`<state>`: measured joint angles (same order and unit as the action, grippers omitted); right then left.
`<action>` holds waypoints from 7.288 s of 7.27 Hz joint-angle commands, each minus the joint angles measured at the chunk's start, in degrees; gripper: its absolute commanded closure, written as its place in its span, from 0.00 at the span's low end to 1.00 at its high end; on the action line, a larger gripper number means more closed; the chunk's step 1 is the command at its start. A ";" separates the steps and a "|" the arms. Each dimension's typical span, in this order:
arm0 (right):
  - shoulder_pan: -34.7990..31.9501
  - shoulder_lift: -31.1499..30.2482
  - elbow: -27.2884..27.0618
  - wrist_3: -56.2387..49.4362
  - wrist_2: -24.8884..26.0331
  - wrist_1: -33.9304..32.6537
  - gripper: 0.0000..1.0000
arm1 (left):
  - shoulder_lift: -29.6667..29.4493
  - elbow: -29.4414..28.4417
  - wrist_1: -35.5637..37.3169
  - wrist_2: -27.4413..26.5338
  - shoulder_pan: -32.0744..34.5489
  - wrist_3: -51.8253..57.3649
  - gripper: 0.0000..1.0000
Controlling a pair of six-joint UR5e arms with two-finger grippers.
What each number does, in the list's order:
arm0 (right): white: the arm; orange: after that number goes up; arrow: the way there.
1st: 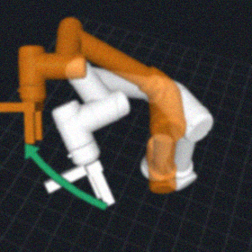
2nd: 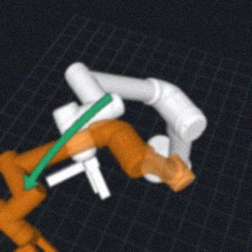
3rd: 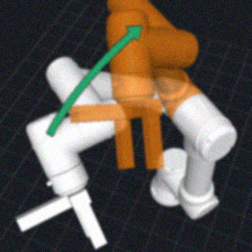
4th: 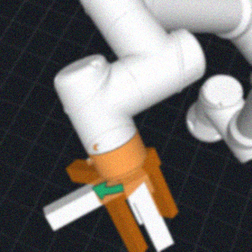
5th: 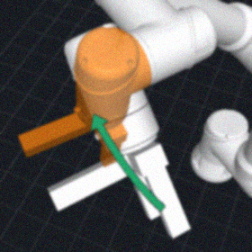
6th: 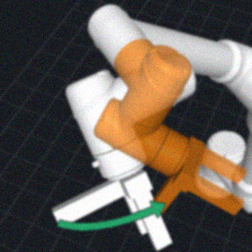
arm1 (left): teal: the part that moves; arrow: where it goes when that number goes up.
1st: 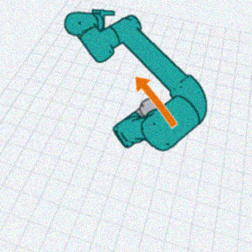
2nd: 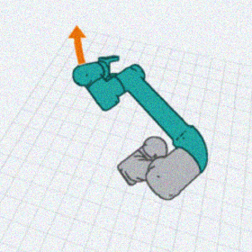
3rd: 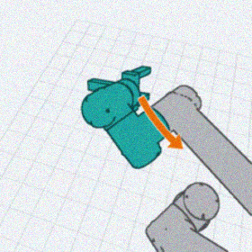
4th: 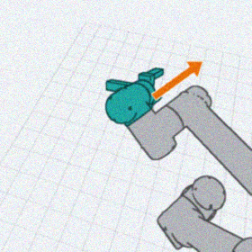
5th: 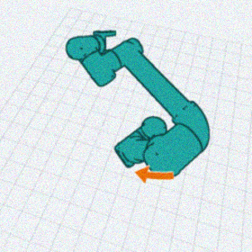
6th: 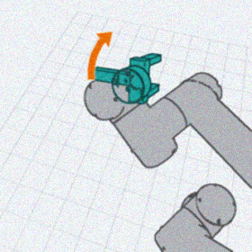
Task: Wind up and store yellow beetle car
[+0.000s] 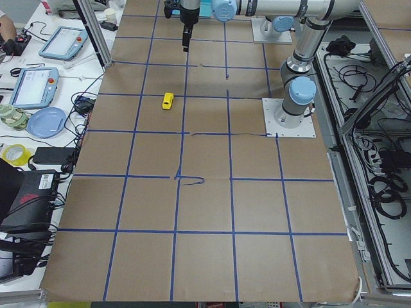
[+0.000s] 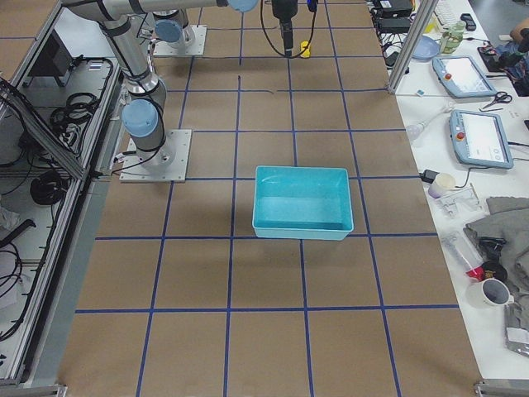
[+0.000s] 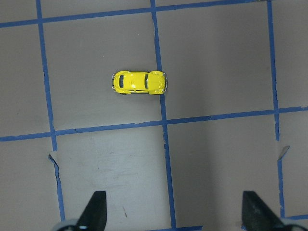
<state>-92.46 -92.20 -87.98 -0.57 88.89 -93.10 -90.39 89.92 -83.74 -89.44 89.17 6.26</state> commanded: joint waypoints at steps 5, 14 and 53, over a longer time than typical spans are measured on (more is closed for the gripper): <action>0.09 1.14 0.09 -0.22 0.14 -2.17 0.00 | -5.13 2.01 5.12 0.84 -0.75 10.82 0.00; 0.17 1.23 0.17 -0.31 0.76 -2.26 0.00 | -23.49 4.21 22.71 -0.91 -1.28 61.11 0.00; 0.00 1.14 -0.35 -0.31 0.94 -2.08 0.00 | -28.44 9.40 33.91 0.05 -17.54 101.05 0.00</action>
<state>-92.60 -91.05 -88.32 -0.84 89.77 -95.26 -119.32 99.54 -49.33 -89.92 71.23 107.45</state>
